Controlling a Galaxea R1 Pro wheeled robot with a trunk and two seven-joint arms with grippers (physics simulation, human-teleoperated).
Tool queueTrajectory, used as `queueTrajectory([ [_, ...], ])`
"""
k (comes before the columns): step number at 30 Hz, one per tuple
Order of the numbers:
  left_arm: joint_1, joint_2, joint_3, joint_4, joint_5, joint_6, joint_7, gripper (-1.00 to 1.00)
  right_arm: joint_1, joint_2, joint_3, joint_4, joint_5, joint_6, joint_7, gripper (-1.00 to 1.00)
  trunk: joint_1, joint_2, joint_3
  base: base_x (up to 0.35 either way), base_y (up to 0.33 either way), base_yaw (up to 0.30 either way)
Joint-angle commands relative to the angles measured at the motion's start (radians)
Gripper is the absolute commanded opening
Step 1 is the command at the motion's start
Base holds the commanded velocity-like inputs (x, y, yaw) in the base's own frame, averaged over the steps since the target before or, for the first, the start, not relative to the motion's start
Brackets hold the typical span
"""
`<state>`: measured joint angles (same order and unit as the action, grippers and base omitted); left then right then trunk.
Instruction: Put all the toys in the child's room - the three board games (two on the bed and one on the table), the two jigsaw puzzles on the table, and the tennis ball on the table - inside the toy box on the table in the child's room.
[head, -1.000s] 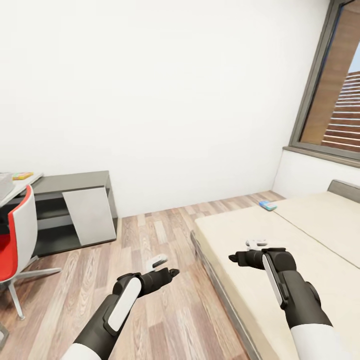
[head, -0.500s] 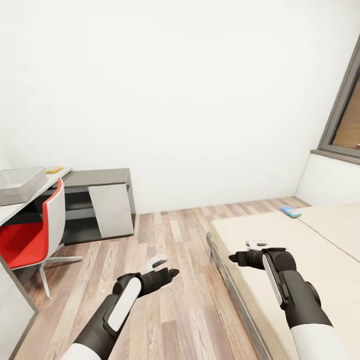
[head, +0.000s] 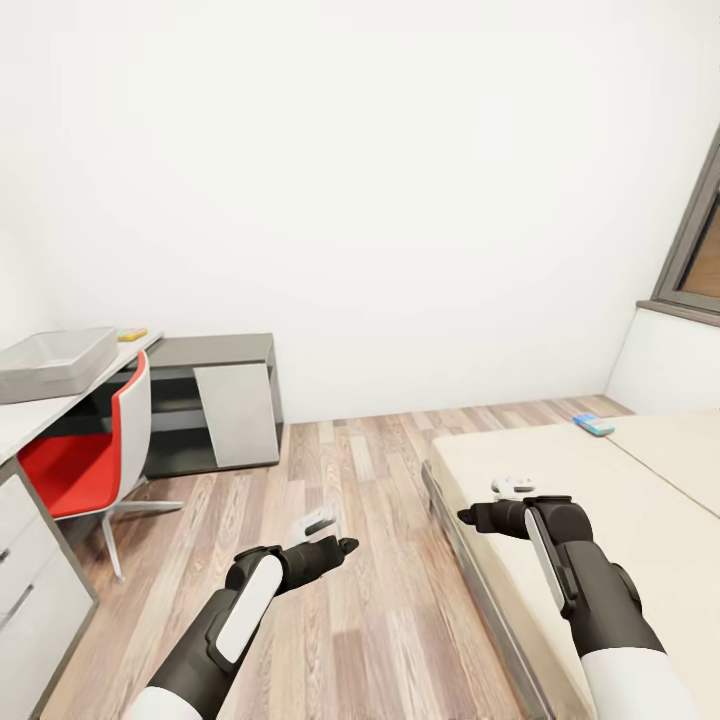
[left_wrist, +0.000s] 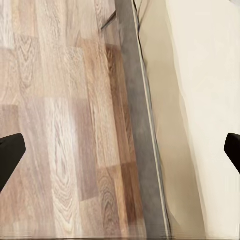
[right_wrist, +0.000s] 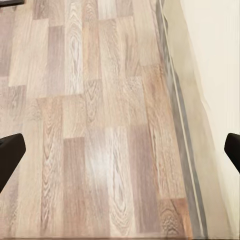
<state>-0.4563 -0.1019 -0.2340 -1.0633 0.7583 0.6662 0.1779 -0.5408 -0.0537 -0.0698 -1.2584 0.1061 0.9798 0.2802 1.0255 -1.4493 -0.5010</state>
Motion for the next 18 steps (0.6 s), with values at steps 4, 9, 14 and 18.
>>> queueTrajectory([
  [4, -0.001, 0.0, -0.001, -0.001, 0.011, 0.003, 0.009, 1.0, -0.001, 0.0, -0.001, -0.001, 0.01, 0.003, 0.009, 1.0, 0.0, -0.001, -0.001, -0.262, 0.0, 0.014],
  [9, -0.001, 0.0, -0.001, -0.001, 0.01, 0.003, 0.009, 1.0, -0.001, 0.0, -0.001, -0.001, 0.01, 0.003, 0.009, 1.0, 0.0, -0.001, -0.001, -0.223, 0.0, 0.007],
  [14, 0.001, -0.001, 0.002, 0.016, 0.006, -0.011, 0.011, 1.0, 0.007, 0.001, -0.001, 0.009, 0.01, -0.001, 0.007, 1.0, 0.0, -0.001, -0.001, -0.052, 0.0, 0.001],
  [18, 0.001, -0.001, 0.002, 0.019, 0.006, -0.011, 0.011, 1.0, 0.007, 0.001, -0.001, 0.009, 0.01, -0.001, 0.007, 1.0, 0.0, -0.001, -0.001, 0.0, 0.0, 0.0],
])
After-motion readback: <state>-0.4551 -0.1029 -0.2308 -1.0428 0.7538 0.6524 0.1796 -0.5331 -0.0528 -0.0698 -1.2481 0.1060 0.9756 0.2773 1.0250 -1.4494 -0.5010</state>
